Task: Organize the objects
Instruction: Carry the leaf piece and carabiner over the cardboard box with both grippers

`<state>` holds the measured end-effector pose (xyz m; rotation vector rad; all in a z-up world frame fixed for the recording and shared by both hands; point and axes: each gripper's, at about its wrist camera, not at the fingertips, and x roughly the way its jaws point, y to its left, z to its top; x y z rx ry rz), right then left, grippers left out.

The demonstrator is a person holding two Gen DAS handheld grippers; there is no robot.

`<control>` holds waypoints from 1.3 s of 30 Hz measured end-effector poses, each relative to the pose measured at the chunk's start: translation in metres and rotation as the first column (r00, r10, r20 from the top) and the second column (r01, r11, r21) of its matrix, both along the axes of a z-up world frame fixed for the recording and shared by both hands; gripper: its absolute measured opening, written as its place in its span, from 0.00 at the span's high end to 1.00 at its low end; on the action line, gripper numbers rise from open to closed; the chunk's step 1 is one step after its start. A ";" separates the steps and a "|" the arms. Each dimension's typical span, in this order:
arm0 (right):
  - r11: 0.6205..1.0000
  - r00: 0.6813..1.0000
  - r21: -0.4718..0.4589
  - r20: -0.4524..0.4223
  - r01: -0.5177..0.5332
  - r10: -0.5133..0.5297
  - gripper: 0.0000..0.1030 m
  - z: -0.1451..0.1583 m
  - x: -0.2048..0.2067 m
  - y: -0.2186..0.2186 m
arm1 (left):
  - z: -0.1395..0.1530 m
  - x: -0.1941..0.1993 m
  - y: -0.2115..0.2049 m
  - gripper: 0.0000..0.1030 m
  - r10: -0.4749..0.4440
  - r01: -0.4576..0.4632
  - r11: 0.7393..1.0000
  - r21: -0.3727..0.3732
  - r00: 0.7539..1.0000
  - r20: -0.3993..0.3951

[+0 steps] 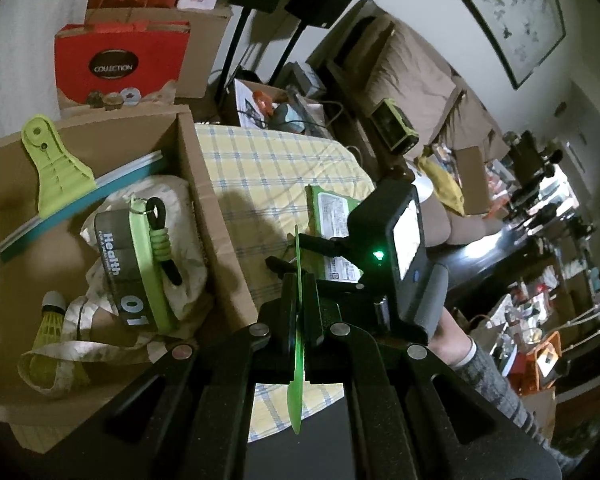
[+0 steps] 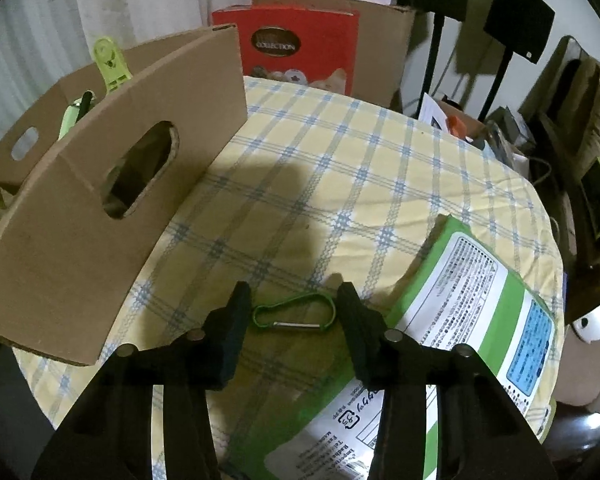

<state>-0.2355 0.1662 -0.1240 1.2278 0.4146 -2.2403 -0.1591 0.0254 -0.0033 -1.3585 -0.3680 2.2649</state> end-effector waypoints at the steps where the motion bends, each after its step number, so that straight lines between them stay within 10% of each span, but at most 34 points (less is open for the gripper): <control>1: 1.000 1.000 -0.002 -0.003 0.001 -0.001 0.57 0.000 0.000 0.001 | -0.001 0.000 -0.001 0.98 0.002 -0.002 1.000 0.002 1.000 0.001; 6: 1.000 0.999 0.005 -0.029 0.024 -0.024 0.58 0.001 0.004 0.003 | -0.002 0.002 -0.001 0.98 0.007 -0.007 1.000 0.004 1.000 0.004; 7: 1.000 0.999 -0.001 -0.034 0.028 -0.028 0.88 0.003 0.005 0.004 | -0.002 0.002 -0.002 0.98 0.008 -0.008 1.000 0.006 1.000 0.004; 8: 0.999 0.999 -0.016 -0.019 0.033 -0.033 0.93 0.005 0.004 0.005 | -0.002 0.003 -0.003 0.98 0.010 -0.010 1.000 0.007 1.000 0.004; 17: 0.995 0.997 -0.070 0.016 0.071 -0.070 0.89 0.020 -0.003 0.020 | -0.002 0.004 -0.017 0.98 0.047 -0.047 0.999 0.009 0.999 0.002; 21: 0.993 0.995 -0.089 0.055 0.083 -0.078 0.65 0.022 -0.001 0.023 | -0.003 0.005 -0.022 0.98 0.051 -0.051 0.999 0.015 0.999 0.002; 39: 0.990 0.990 -0.003 -0.008 0.139 -0.139 0.78 0.004 0.030 0.007 | -0.007 0.009 -0.035 0.98 0.078 -0.078 0.996 0.041 0.997 0.004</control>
